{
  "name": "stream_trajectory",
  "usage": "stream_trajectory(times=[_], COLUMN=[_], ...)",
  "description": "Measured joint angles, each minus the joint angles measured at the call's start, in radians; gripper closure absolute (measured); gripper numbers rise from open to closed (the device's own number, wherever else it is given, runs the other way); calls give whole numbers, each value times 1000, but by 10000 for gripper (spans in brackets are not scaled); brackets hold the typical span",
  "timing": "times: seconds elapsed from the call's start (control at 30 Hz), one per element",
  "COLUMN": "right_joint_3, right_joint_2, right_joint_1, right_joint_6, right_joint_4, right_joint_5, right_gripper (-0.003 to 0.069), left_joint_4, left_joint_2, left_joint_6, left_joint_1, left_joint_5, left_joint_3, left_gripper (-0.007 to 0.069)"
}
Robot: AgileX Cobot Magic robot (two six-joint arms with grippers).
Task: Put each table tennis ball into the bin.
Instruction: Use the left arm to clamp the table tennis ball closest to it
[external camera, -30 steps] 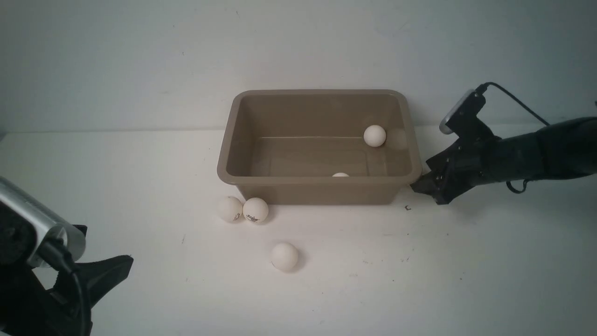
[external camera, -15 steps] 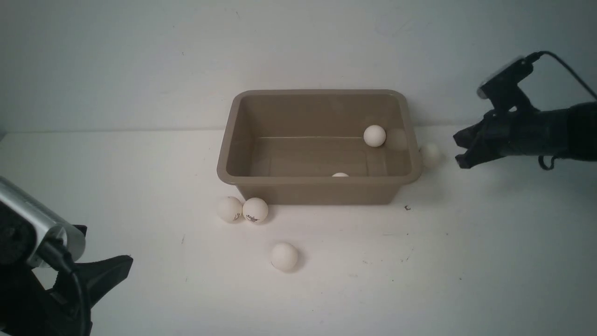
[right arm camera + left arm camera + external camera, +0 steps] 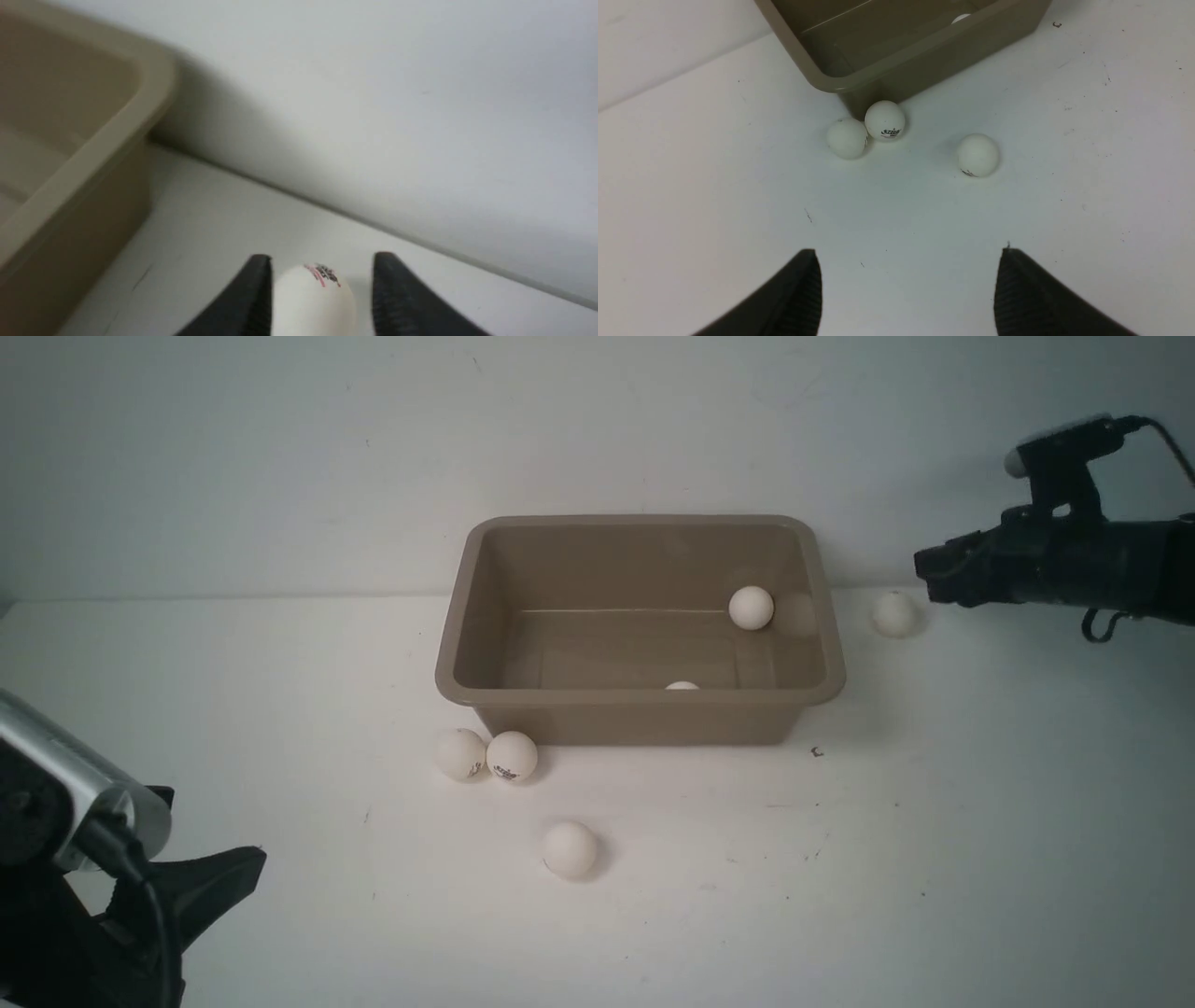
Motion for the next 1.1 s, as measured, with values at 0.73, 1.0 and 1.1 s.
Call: stream_trajectory(times=[0.73, 1.0, 1.1], right_joint_3=[-214, -214, -214], right_joint_2=[196, 203, 203], right_joint_1=[-2, -2, -2], right_joint_6=[377, 372, 365], right_joint_4=[-240, -240, -240], right_joint_5=[21, -29, -31], right_gripper=[263, 263, 263], left_joint_4=[0, 0, 0], left_joint_2=[0, 0, 0], left_joint_6=[0, 0, 0], left_joint_1=[0, 0, 0], left_joint_5=[5, 7, 7], left_joint_3=[0, 0, 0], left_gripper=[176, 176, 176])
